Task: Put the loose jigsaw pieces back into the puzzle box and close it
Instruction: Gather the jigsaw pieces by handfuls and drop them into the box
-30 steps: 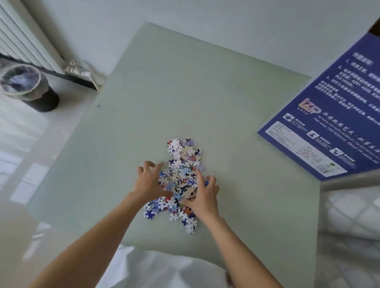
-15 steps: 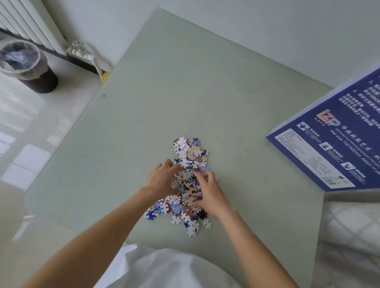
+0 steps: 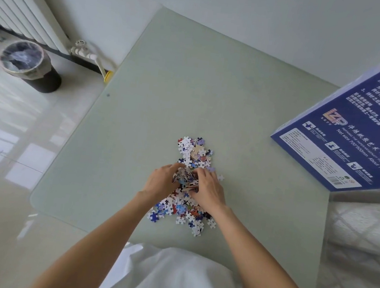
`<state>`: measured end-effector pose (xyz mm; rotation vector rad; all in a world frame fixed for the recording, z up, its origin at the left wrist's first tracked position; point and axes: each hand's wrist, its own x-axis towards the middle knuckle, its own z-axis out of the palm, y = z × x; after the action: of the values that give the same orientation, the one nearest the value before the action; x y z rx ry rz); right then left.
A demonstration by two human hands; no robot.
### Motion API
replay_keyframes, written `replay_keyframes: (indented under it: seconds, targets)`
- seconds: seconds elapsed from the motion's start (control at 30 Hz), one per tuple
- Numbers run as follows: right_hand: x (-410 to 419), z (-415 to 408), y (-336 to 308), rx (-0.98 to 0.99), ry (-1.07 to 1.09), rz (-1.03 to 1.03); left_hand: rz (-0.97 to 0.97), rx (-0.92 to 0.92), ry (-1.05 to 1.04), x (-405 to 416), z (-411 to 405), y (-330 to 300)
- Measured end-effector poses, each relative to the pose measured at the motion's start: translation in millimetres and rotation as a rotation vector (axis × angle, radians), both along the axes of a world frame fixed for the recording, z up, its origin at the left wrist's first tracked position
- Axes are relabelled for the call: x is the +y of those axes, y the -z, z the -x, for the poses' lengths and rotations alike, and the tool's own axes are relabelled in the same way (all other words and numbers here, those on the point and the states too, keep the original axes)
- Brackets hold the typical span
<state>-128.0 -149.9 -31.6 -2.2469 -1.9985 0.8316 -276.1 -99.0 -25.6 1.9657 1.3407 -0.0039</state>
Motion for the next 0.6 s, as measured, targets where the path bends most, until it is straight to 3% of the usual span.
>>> replay_keyframes:
  seconds: [0.6]
  targets:
    - [-3.7, -2.7, -8.3, 0.203, 0.189, -0.033, 0.033, -0.081, -0.13, 0.1, 5.0, -0.5]
